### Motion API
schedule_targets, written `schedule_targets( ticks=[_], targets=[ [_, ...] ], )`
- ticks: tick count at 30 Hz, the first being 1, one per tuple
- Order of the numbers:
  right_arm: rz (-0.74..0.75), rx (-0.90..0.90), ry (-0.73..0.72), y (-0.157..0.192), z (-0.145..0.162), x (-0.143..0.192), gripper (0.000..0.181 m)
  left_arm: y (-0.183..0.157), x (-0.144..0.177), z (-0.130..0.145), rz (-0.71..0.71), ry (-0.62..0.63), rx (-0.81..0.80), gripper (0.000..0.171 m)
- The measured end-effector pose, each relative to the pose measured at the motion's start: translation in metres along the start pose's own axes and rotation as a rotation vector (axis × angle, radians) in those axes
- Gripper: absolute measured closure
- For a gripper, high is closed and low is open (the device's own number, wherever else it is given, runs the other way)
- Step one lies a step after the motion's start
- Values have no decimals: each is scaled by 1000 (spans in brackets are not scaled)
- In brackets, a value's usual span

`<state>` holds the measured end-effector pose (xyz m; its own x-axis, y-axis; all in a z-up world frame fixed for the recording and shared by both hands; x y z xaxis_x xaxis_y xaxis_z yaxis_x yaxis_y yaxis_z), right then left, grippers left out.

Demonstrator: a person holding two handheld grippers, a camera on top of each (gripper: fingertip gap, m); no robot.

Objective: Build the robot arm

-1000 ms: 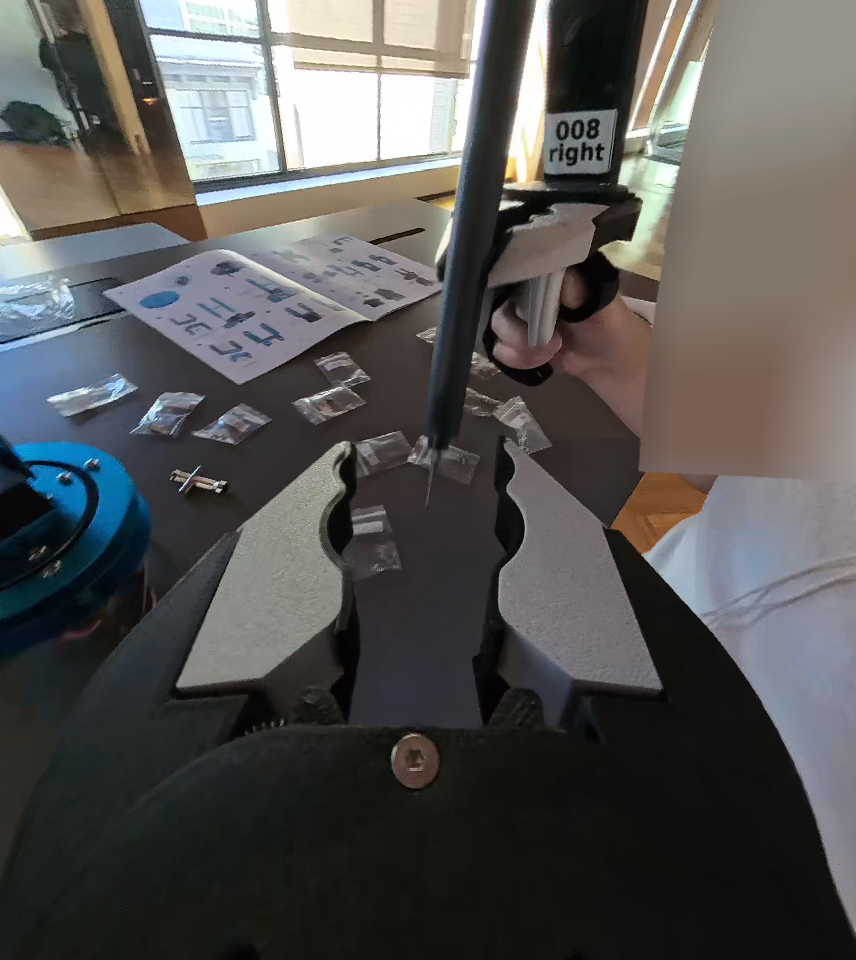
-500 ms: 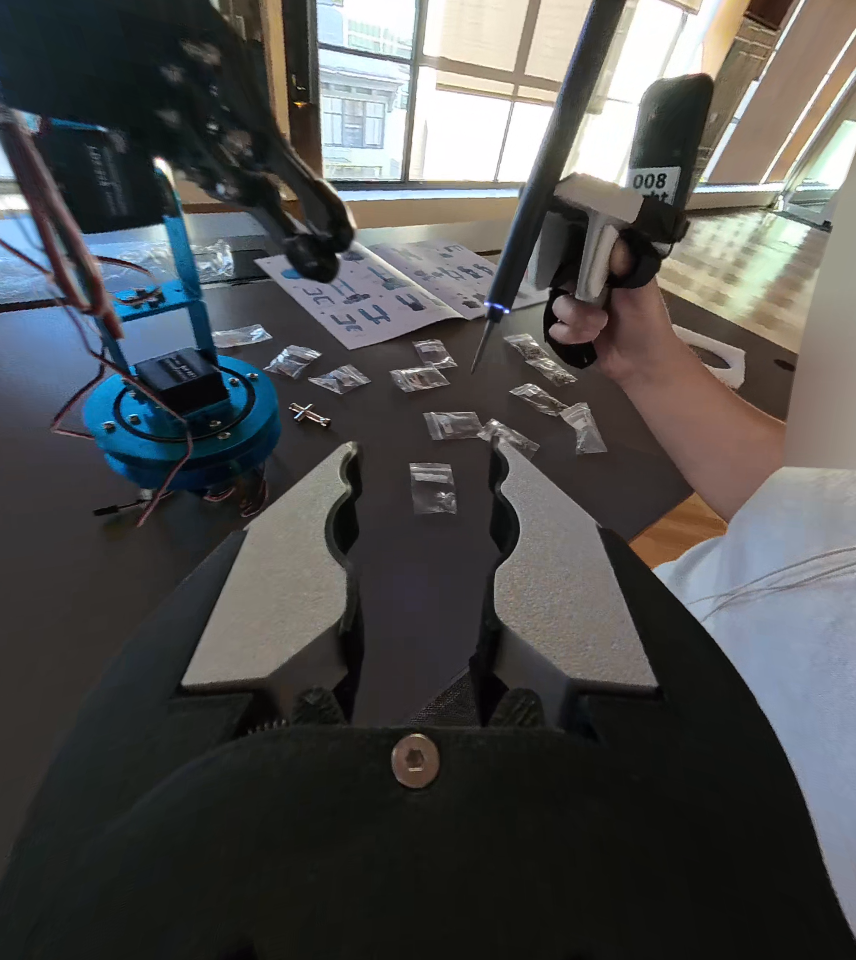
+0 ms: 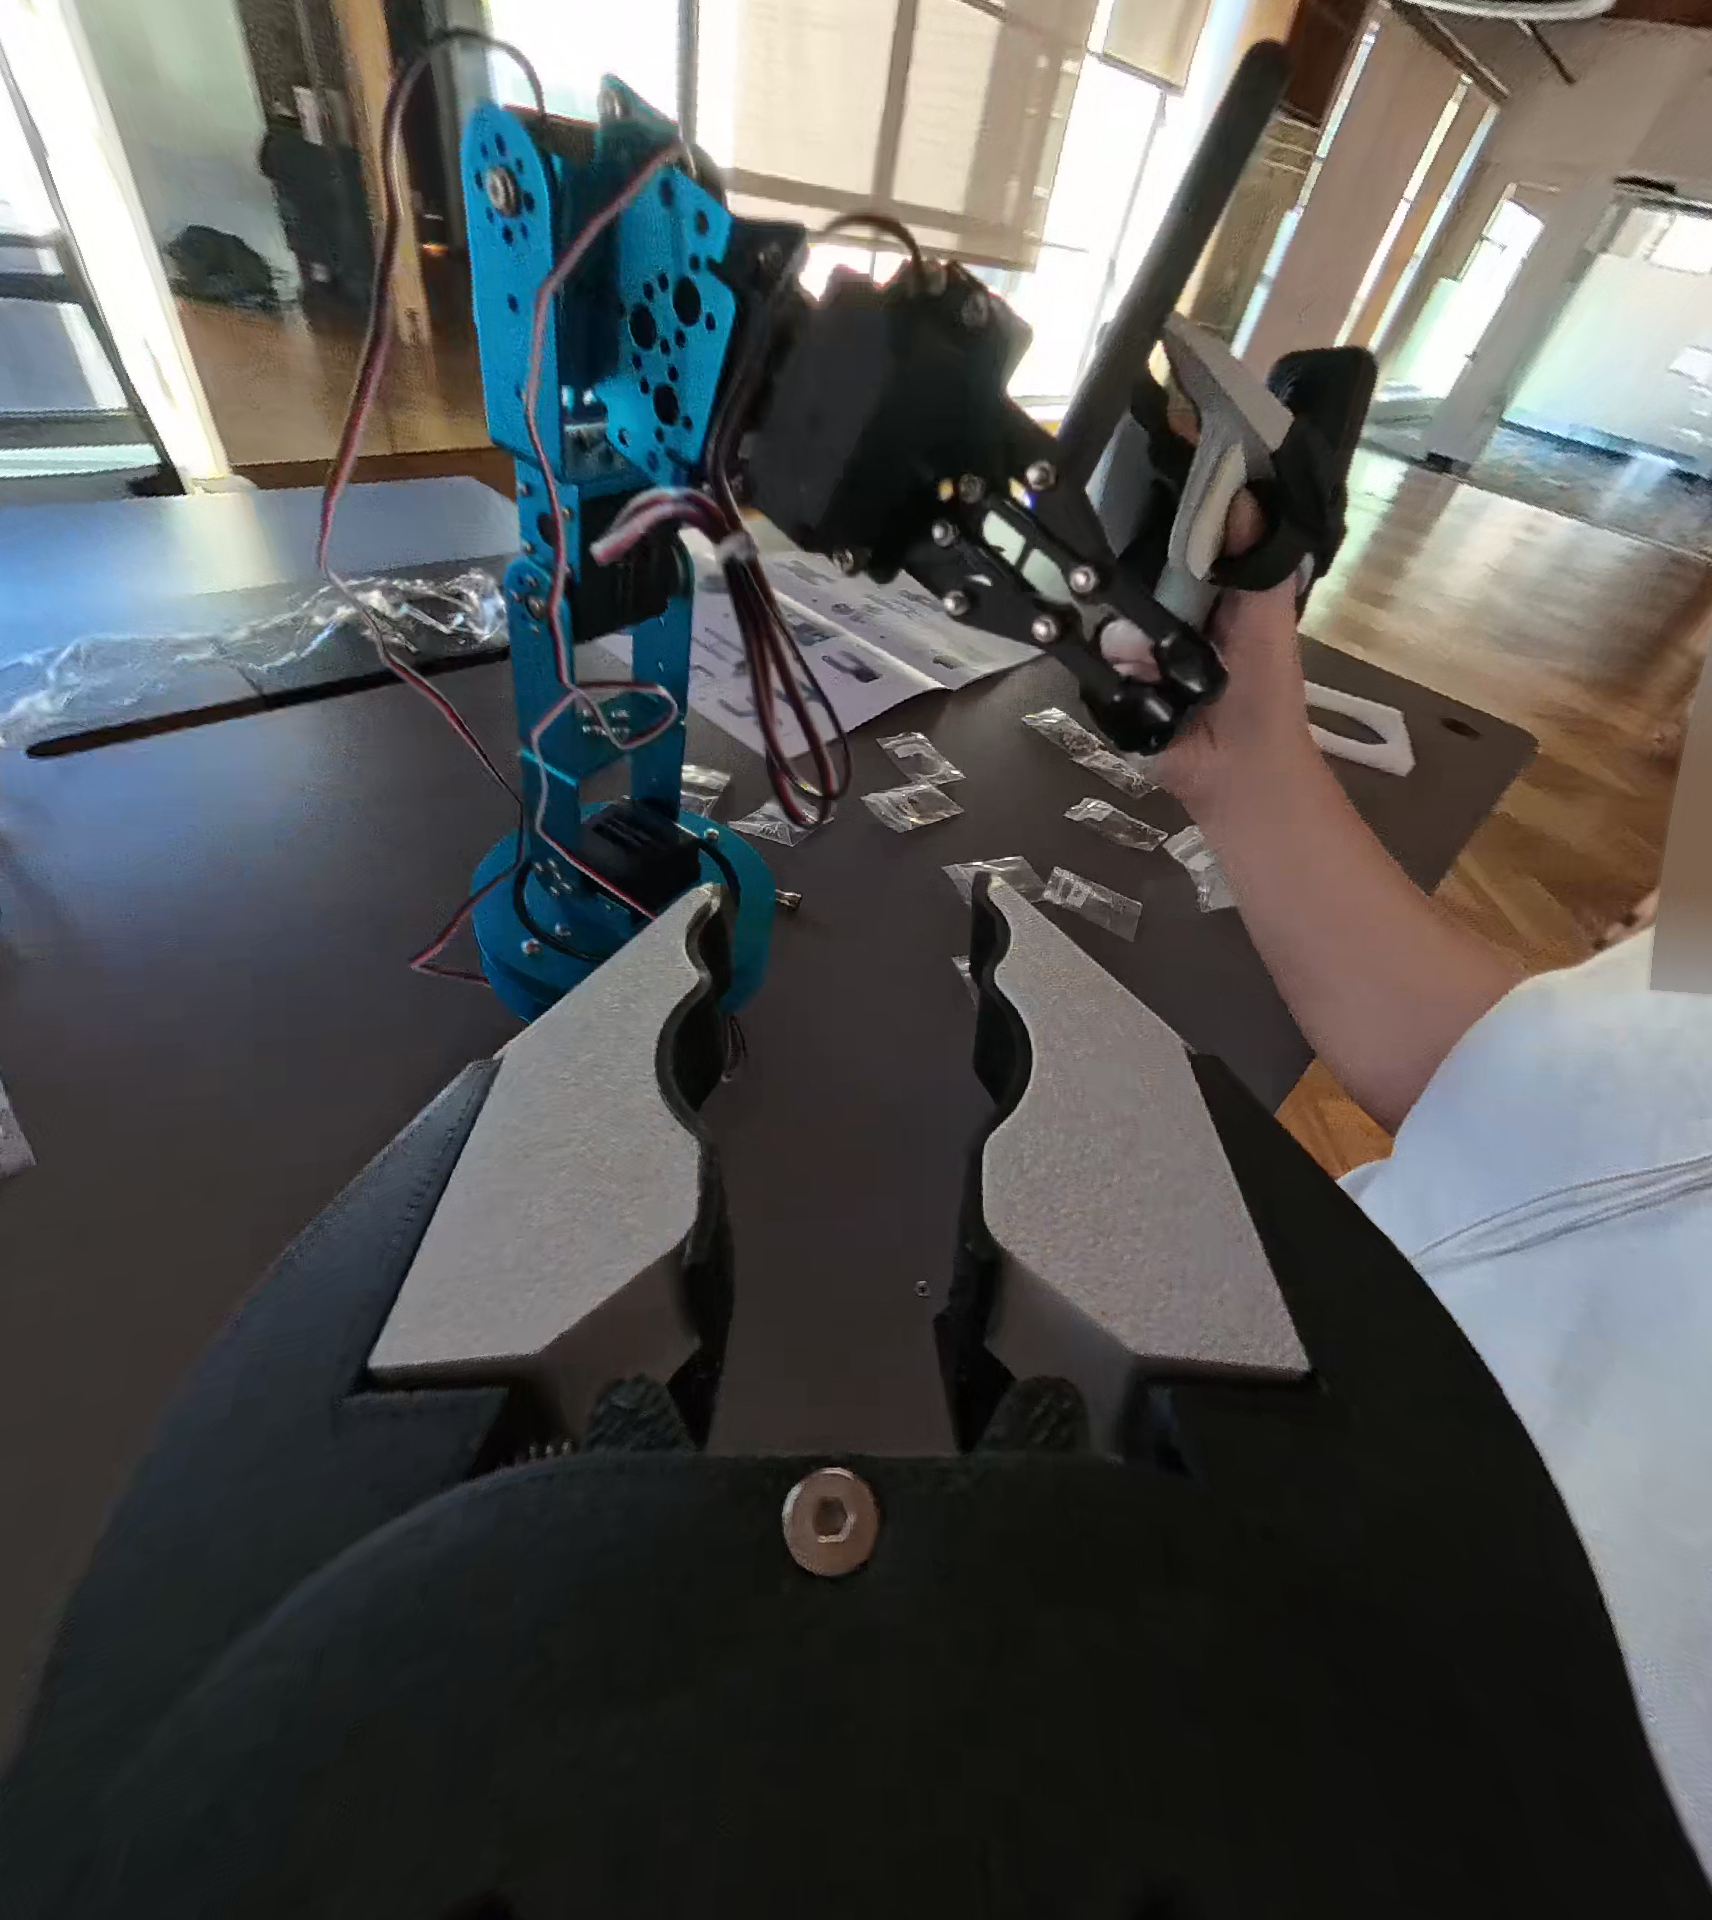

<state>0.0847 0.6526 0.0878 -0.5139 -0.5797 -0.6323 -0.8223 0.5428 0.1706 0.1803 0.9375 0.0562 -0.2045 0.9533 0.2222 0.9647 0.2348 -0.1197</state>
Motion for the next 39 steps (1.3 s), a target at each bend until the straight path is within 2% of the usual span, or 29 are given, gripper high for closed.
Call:
schedule_targets(
  ticks=[4,9,11,13,16,19,25,30,35,39],
  targets=[
    [34,23,-133,-5,0,-13,167,28,-5,-17,75,7,-68,126],
    [83,39,-272,-7,-4,-24,167,50,-17,-42,195,-41,-63,127],
    [98,45,-288,-8,-3,-30,168,48,-19,-52,260,-81,-59,127],
    [107,44,-221,-12,0,-37,167,46,-23,-58,292,-101,-69,127],
    [134,79,-131,-14,1,-44,167,46,-30,-57,305,-104,-67,128],
    [136,92,-107,-13,-4,-48,168,48,-35,-54,305,-104,-29,129],
    [86,12,-229,-21,-7,-52,167,48,-38,-57,273,-112,-14,130],
    [45,-60,-250,-30,0,-61,167,46,-38,-67,254,-107,-43,131],
    [10,-67,-291,-29,-7,-71,167,44,-37,-84,249,-111,-73,132],
    [15,-82,-414,-31,-8,-69,168,44,-38,-93,251,-113,-71,132]
  ],
)
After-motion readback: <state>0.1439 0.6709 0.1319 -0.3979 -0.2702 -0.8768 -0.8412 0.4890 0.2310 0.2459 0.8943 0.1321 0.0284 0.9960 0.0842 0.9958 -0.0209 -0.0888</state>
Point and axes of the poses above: each gripper's, where its closed fingertips meet, x back along the fingers, z out of its underside, y = z × x across the jaws, the point moved 6 cm from there along x, back along the fingers, and after that the axes turned 11 degrees about -z, right-handed, at the moved point
